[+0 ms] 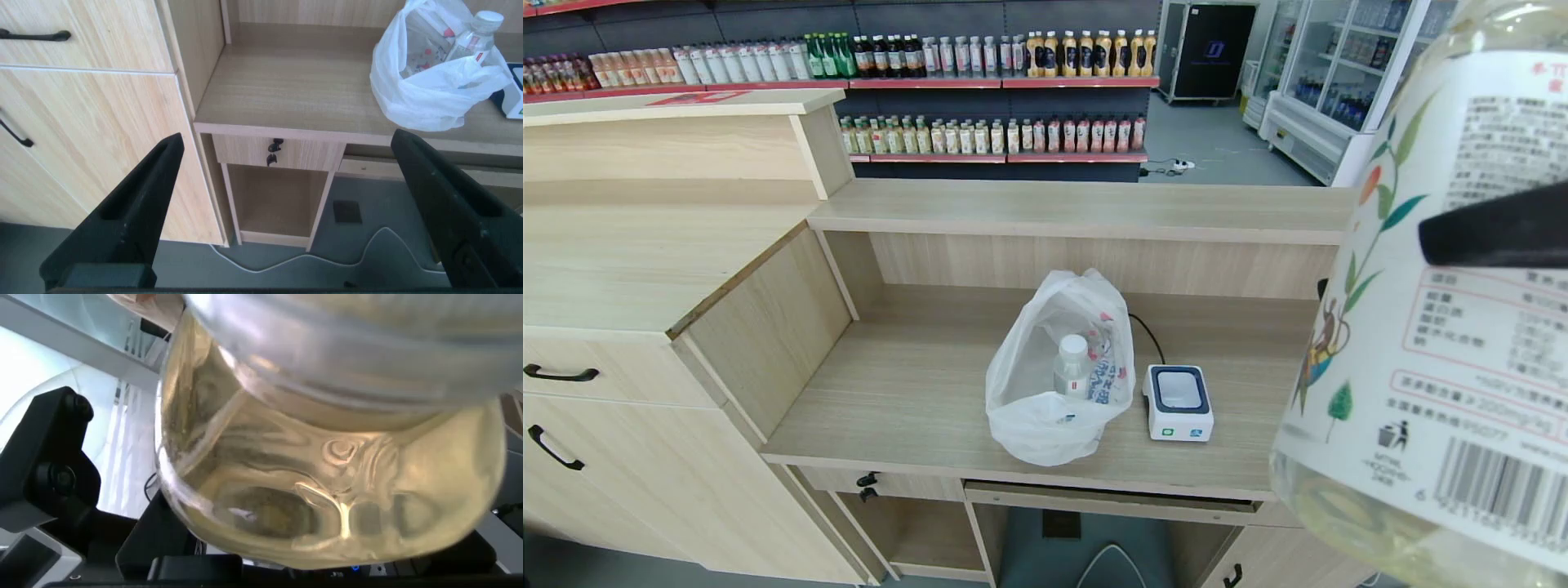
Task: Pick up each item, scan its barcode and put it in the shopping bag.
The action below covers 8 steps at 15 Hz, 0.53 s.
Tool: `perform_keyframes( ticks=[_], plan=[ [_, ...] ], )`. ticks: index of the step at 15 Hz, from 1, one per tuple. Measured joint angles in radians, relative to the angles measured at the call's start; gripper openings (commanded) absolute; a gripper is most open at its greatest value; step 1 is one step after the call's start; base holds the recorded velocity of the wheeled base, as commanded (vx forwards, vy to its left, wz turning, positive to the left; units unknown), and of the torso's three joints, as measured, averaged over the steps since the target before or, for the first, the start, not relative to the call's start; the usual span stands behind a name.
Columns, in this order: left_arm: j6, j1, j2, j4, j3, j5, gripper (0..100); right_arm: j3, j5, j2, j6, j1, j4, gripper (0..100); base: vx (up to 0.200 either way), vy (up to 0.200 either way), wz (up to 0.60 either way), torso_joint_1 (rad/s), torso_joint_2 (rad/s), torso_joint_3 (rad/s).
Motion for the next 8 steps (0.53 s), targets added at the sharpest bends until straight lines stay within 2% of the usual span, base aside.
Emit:
perform_keyframes(
  ticks=[8],
  plan=[
    [0.000, 0.000, 0.000, 0.000, 0.000, 0.000, 100, -0.003, 0.004, -0.017, -0.012, 0.037, -0.004, 0, 0.000, 0.000, 0.00, 0.000, 0.00, 0.000]
  ],
)
